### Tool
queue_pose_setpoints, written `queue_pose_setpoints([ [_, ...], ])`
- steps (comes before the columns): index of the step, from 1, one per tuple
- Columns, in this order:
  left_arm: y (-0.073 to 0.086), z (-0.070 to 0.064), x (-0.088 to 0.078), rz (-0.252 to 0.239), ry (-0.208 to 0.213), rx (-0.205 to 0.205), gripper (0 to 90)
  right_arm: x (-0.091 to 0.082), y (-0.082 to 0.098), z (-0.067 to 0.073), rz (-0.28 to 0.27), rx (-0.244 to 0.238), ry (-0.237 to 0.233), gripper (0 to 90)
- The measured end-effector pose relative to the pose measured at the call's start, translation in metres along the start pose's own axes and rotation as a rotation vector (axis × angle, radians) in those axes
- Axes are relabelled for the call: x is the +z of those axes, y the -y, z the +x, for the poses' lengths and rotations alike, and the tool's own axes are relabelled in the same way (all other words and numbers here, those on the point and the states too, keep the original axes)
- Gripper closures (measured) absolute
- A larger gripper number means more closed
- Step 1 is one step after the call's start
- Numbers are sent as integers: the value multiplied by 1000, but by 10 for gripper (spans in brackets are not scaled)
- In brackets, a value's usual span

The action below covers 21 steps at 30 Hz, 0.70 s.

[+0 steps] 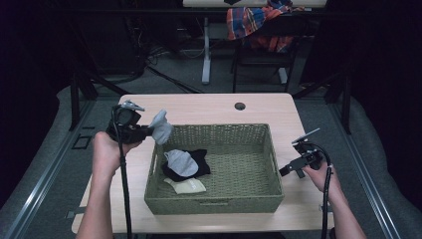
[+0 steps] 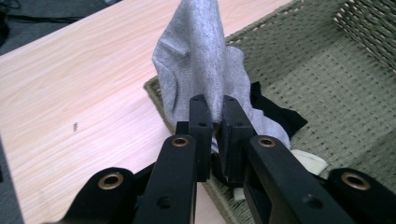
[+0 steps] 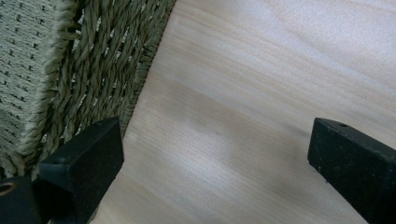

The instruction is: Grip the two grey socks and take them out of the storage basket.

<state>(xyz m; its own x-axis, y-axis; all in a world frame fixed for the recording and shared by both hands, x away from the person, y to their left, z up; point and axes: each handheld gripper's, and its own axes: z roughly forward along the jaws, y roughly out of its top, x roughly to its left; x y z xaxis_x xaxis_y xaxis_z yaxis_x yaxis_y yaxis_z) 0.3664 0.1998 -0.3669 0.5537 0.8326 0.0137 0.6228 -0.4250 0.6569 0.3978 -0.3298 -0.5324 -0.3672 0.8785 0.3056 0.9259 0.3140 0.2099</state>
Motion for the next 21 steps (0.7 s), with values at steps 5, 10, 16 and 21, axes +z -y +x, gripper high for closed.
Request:
queue_pose_setpoints([
  [5,5,10,-9,-18,-40,-29,854,0,0,0,3,-3,-1,33],
  [10,12,20,-16,-24,-70,-61,854,0,0,0,1,-2,-2,33],
  [16,25,39,-17,-32,-105,-124,854,0,0,0,1,-1,-3,33],
  [21,36,54,-12,-6,-138,-173,853,0,0,0,0,-1,-3,32],
])
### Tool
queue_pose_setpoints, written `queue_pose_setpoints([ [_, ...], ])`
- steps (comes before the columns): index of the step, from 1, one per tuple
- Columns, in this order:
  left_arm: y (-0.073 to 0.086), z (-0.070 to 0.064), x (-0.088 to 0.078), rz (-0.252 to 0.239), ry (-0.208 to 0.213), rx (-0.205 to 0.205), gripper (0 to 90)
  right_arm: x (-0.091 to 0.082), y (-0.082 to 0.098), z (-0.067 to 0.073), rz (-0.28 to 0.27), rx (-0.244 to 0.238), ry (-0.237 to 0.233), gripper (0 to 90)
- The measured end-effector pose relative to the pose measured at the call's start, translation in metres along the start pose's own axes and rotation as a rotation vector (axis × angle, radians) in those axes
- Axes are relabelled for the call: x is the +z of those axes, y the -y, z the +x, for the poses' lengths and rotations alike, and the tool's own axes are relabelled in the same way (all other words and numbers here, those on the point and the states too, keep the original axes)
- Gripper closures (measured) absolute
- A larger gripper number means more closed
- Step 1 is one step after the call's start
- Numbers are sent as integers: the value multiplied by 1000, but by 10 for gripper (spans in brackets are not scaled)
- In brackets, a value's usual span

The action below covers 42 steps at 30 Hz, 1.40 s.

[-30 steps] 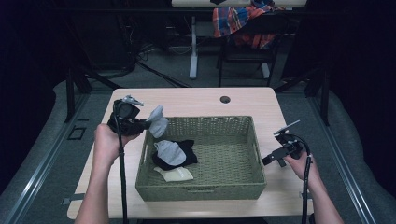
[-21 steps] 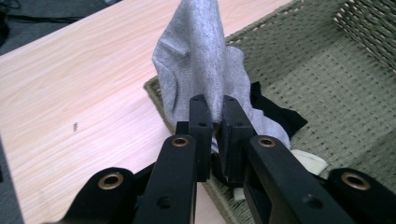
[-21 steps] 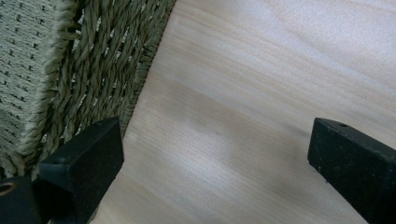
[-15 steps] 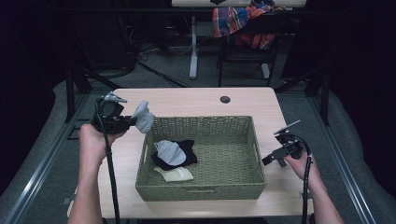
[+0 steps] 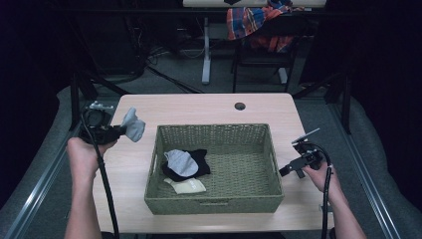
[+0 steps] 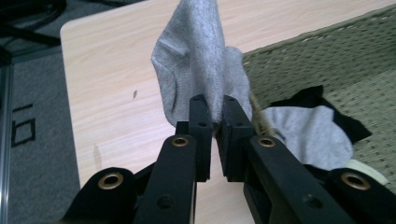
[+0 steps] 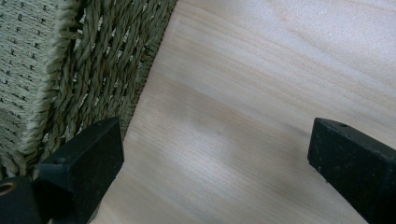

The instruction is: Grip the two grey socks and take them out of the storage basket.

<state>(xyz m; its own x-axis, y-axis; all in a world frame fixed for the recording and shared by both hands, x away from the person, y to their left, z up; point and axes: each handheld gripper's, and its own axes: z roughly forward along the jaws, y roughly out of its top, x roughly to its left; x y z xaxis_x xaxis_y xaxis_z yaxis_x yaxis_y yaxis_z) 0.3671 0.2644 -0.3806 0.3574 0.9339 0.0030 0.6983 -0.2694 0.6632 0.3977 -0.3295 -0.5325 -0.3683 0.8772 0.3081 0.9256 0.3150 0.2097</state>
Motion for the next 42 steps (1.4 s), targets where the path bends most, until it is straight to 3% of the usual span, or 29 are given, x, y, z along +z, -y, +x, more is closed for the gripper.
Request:
queue_pose_setpoints([
  [8,14,18,21,65,-25,-58,853,0,0,0,1,0,1,32],
  [12,21,24,32,85,-11,-78,853,0,0,1,1,0,0,33],
  [22,39,33,64,177,2,-96,853,0,1,1,-13,6,-3,33],
  [24,42,35,68,195,6,-99,853,-1,0,0,7,-8,1,33],
  [37,58,40,96,313,11,-116,851,0,0,1,6,-7,-2,33],
  [42,59,39,103,346,30,-122,831,2,1,3,-20,12,2,33],
])
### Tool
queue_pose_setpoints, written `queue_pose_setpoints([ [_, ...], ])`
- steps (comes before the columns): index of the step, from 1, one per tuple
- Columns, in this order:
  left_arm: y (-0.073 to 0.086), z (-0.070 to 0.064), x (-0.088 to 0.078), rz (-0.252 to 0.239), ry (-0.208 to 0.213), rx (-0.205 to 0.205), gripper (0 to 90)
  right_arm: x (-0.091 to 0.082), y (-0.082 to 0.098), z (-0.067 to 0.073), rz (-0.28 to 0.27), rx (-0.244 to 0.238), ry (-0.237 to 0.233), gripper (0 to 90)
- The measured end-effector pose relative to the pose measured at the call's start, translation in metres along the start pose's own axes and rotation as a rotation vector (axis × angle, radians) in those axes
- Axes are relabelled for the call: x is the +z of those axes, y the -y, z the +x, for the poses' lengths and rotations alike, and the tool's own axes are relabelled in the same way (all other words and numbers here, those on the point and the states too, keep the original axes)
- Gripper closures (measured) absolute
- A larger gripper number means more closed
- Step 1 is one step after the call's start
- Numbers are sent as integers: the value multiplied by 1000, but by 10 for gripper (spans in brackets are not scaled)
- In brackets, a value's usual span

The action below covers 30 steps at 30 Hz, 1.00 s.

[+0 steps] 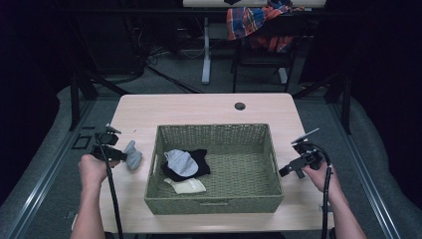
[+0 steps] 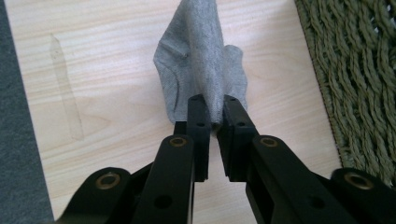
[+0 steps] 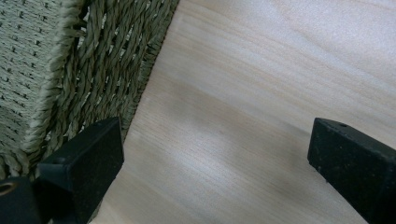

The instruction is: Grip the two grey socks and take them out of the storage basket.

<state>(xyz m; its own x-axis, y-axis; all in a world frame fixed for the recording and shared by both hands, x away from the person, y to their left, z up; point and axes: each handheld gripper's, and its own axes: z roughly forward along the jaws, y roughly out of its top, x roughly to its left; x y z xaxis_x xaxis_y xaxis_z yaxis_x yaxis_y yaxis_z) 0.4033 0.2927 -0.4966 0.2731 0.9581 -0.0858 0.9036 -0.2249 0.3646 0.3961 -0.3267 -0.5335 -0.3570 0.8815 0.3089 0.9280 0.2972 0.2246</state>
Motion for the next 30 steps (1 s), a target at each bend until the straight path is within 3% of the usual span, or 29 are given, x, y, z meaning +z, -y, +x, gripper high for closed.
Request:
queue_pose_setpoints([
  [2,0,0,0,8,1,0,803,-2,-1,-2,30,-24,-2,33],
  [5,0,1,-1,18,11,-7,734,-2,-1,-2,23,-19,-4,32],
  [10,0,3,-10,-4,9,-28,495,-2,-1,-2,25,-21,-4,32],
  [12,-3,1,-22,-45,6,-40,408,0,0,-1,6,-5,-4,32],
  [14,-5,-4,-31,-71,3,-35,335,-1,-1,-1,22,-20,-3,33],
  [20,-14,-26,-49,-113,6,41,159,-1,-1,-1,25,-20,-3,33],
  [23,-19,-38,-54,-126,9,81,144,0,0,0,2,0,-3,33],
  [25,-22,-47,-57,-133,8,102,120,-2,-1,-2,29,-23,-3,32],
  [29,-26,-61,-62,-143,14,146,83,-1,-1,-2,22,-17,-6,33],
  [30,-27,-66,-62,-150,14,156,70,0,0,0,1,0,-4,33],
])
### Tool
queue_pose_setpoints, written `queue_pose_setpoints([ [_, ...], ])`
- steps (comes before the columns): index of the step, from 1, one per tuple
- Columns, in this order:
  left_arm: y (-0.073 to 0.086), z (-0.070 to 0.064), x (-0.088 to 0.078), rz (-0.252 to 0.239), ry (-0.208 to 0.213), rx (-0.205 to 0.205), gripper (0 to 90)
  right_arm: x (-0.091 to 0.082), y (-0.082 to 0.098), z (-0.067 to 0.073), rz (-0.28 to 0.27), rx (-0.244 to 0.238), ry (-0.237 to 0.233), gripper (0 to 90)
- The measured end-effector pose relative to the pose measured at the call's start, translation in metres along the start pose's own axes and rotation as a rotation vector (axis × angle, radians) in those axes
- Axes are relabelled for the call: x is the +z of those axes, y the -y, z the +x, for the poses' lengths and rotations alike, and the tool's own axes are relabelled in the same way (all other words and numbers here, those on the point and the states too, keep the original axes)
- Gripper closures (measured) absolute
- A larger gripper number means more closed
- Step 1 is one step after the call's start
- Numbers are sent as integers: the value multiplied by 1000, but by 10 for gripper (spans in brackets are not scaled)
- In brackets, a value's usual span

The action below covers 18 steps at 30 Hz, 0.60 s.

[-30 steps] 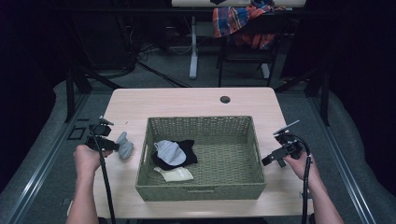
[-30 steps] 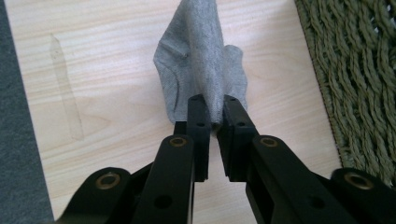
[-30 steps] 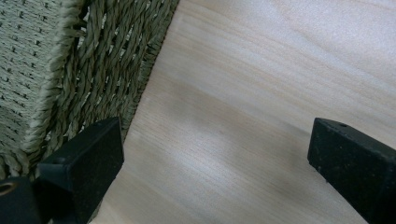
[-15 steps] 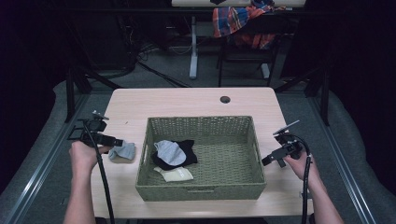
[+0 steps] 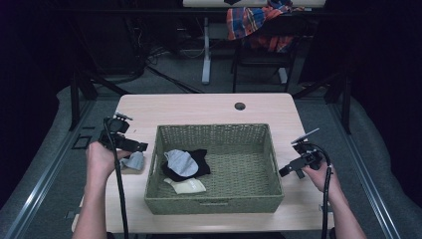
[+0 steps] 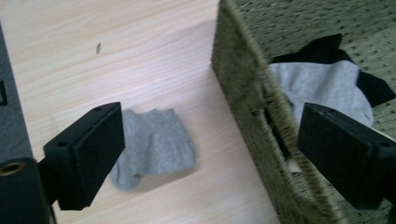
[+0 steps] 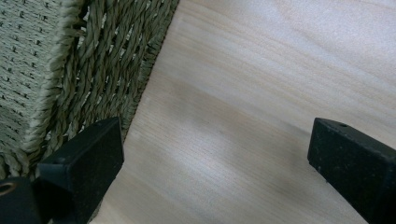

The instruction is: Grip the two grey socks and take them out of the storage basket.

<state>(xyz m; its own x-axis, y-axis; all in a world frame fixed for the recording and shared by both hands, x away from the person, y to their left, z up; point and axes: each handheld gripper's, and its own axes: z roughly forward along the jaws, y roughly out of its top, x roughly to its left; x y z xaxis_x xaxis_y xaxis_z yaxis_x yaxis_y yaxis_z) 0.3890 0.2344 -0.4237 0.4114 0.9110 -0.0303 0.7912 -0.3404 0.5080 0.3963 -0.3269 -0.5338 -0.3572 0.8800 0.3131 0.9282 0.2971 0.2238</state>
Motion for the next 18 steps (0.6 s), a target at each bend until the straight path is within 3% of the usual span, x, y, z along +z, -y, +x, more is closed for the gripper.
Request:
queue_pose_setpoints([
  [4,-5,-12,1,-1,9,37,35,-2,-1,-1,31,-27,-1,33],
  [11,-13,-32,8,11,19,102,6,-2,-1,-1,26,-25,-2,32],
  [13,-15,-38,11,15,24,116,4,0,0,0,-1,1,1,32],
  [15,-17,-43,14,17,33,132,2,-2,-1,-1,25,-22,-1,32],
  [18,-20,-50,18,18,52,150,2,0,-1,-1,16,-14,-7,32],
])
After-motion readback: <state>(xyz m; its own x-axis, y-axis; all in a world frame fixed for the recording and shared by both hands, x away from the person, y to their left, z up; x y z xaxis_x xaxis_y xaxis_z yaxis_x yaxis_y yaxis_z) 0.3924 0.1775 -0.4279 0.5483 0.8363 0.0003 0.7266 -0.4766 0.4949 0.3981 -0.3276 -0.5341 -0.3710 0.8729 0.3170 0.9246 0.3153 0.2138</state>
